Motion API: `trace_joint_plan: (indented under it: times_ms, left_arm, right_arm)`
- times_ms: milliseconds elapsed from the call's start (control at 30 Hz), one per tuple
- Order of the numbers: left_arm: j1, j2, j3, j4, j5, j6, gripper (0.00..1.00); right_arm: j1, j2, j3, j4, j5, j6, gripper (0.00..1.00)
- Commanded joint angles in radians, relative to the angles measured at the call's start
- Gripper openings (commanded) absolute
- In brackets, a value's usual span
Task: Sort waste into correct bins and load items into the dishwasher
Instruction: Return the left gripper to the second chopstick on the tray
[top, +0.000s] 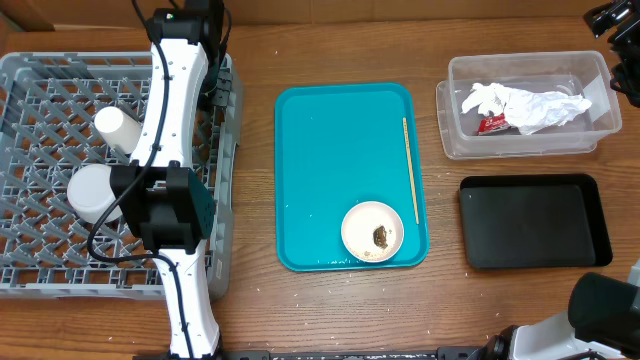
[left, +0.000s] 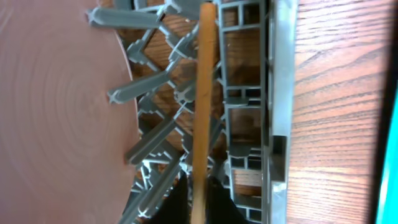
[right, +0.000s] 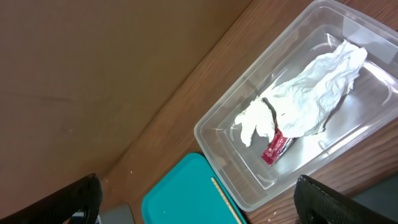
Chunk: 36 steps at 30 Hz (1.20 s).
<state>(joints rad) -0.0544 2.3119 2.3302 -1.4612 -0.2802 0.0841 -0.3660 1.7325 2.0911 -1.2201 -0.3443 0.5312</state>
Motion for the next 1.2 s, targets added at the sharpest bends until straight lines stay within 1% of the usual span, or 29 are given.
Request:
trace_joint_plan:
  times_ms: [0,33,67,100,300,467,533,600,633,700,767,833,933,1100,1167]
  left_arm:
    - [0.003,0.007,-0.005,0.004,0.02,0.035,0.29]
    - [0.003,0.007,-0.005,0.004,0.023,0.035,0.35]
    - [0.003,0.007,-0.005,0.004,0.028,0.035,0.43]
    - [0.003,0.007,-0.005,0.004,0.038,0.035,0.45]
    - [0.003,0.004,0.001,0.004,0.137,-0.017,0.4]
    - [0.003,-0.014,0.08,-0.009,0.235,-0.07,0.4]
    - [0.002,-0.027,0.137,-0.016,0.318,-0.074,0.4]
    - [0.0,-0.042,0.209,-0.018,0.449,-0.098,0.42]
    - [-0.003,-0.048,0.243,-0.014,0.526,-0.13,0.44]
    - [-0.016,-0.053,0.294,-0.003,0.669,-0.197,0.43]
    - [-0.044,-0.053,0.319,0.016,0.753,-0.283,0.48]
    - [-0.087,-0.053,0.318,0.032,0.747,-0.374,0.49]
    - [-0.176,-0.044,0.303,0.056,0.656,-0.496,0.52]
    - [-0.362,-0.002,0.291,0.111,0.394,-0.722,0.53]
    - [-0.429,0.025,0.291,0.126,0.301,-0.784,0.53]
  right_arm:
    - [-0.002,-0.026,0.004,0.006,-0.009,0.005,1.0]
    - [-0.002,-0.026,0.004,0.006,-0.009,0.004,1.0]
    - [-0.002,-0.026,0.004,0.006,-0.009,0.005,1.0]
    - [-0.002,-0.026,0.004,0.006,-0.009,0.004,1.0]
    - [-0.002,-0.026,0.004,0.006,-0.009,0.004,1.0]
    - [-0.002,-0.026,0.004,0.006,-0.009,0.004,1.0]
    - [-0.002,-0.026,0.004,0.006,-0.009,0.004,1.0]
    - [-0.002,-0.026,0.004,0.006,-0.009,0.004,1.0]
    - [-0.002,-0.026,0.004,0.006,-0.009,0.005,1.0]
    - [-0.002,-0.026,0.004,0.006,-0.009,0.004,1.0]
    - [-0.002,-0.026,0.004,0.006,-0.009,0.004,1.0]
    - [-0.002,-0.026,0.004,0.006,-0.009,0.004,1.0]
    - [-0.002,-0.026,0.004,0.006,-0.009,0.004,1.0]
    - [-0.002,-0.026,0.004,0.006,-0.009,0.004,1.0]
    - [-0.002,-0.026,0.004,0.006,-0.009,0.004,1.0]
